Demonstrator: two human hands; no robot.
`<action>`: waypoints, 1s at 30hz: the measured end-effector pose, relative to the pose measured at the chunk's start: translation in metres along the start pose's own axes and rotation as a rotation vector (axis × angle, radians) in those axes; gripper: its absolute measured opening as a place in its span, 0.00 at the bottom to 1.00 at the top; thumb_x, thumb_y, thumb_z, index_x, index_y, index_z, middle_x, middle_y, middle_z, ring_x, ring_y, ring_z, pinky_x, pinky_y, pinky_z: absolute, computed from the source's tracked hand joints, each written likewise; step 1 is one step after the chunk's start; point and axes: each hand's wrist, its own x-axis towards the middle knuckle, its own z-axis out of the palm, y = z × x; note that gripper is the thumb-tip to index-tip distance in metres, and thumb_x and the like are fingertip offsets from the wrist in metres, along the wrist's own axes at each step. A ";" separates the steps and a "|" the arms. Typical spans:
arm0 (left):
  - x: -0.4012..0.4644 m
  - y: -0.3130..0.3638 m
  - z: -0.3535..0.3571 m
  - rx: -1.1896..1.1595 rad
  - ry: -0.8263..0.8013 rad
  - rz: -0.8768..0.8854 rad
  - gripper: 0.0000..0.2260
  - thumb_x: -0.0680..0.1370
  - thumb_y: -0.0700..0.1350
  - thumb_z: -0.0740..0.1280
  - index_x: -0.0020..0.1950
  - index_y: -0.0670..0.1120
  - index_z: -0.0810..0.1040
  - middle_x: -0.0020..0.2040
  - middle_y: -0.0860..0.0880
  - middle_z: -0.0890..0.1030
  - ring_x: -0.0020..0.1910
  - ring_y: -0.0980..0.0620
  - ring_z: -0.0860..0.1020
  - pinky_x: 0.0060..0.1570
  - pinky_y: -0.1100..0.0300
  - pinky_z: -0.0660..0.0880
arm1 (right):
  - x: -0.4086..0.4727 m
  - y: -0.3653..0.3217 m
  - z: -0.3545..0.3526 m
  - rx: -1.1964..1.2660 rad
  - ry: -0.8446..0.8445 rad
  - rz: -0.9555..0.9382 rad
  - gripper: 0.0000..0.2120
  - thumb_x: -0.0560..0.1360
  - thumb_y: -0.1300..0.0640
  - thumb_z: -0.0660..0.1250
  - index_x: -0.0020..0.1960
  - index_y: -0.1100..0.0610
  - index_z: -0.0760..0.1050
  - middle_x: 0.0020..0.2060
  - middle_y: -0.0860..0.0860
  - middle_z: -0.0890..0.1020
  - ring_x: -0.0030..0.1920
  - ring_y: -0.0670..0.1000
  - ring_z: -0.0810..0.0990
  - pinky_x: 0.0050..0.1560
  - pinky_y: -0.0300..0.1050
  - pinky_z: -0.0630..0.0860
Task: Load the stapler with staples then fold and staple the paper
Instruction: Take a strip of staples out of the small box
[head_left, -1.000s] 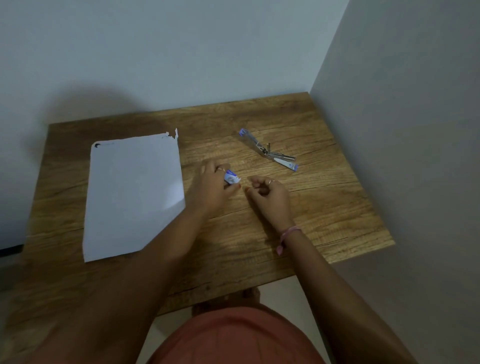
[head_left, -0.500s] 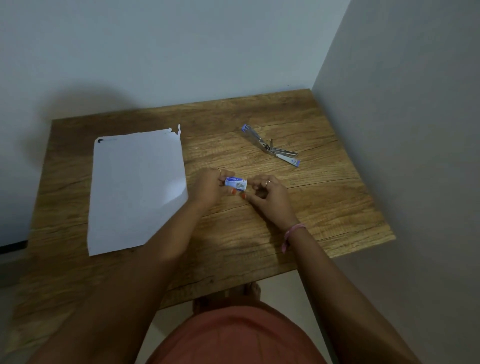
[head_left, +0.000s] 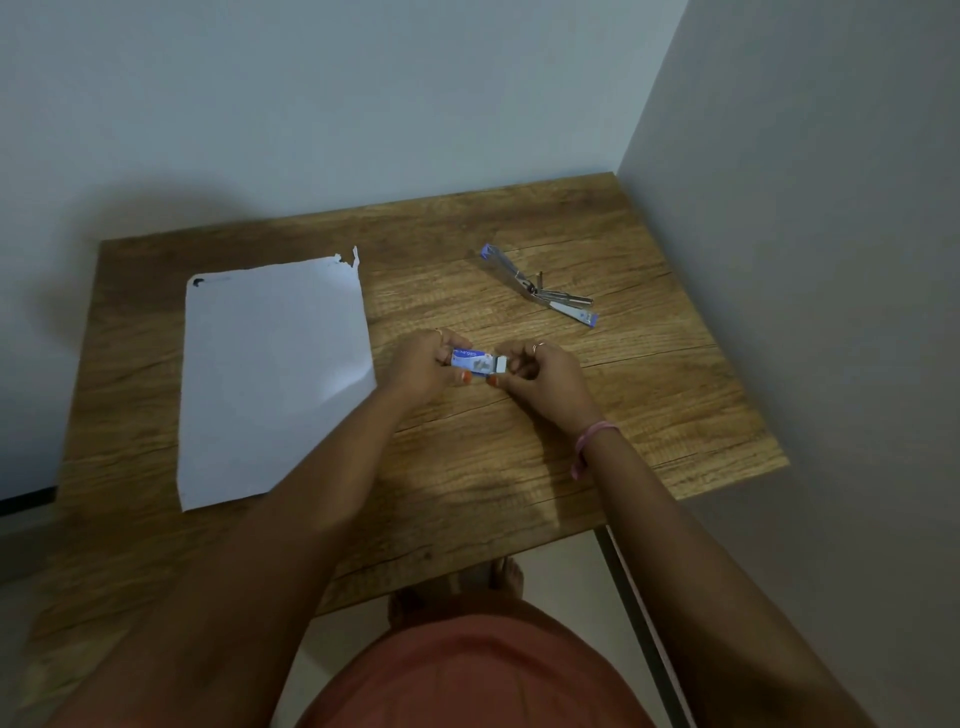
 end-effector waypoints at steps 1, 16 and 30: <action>0.001 0.000 0.000 0.005 -0.006 0.008 0.18 0.72 0.39 0.74 0.61 0.45 0.79 0.51 0.45 0.84 0.46 0.54 0.78 0.35 0.71 0.66 | -0.001 0.000 -0.001 0.000 0.001 0.011 0.15 0.66 0.61 0.78 0.51 0.59 0.81 0.34 0.46 0.77 0.32 0.40 0.73 0.36 0.25 0.69; 0.008 -0.013 -0.009 0.055 -0.033 0.088 0.18 0.74 0.37 0.71 0.63 0.47 0.78 0.56 0.45 0.83 0.53 0.49 0.80 0.53 0.57 0.75 | -0.013 0.005 -0.004 -0.008 -0.001 0.021 0.22 0.67 0.57 0.77 0.60 0.55 0.78 0.41 0.49 0.78 0.35 0.43 0.75 0.40 0.29 0.73; 0.003 -0.023 -0.005 -0.116 0.012 0.114 0.19 0.72 0.35 0.72 0.63 0.44 0.78 0.45 0.49 0.81 0.30 0.64 0.74 0.31 0.79 0.66 | 0.009 -0.016 -0.013 -0.522 -0.133 -0.325 0.09 0.77 0.53 0.65 0.49 0.57 0.80 0.44 0.50 0.76 0.45 0.51 0.77 0.42 0.48 0.73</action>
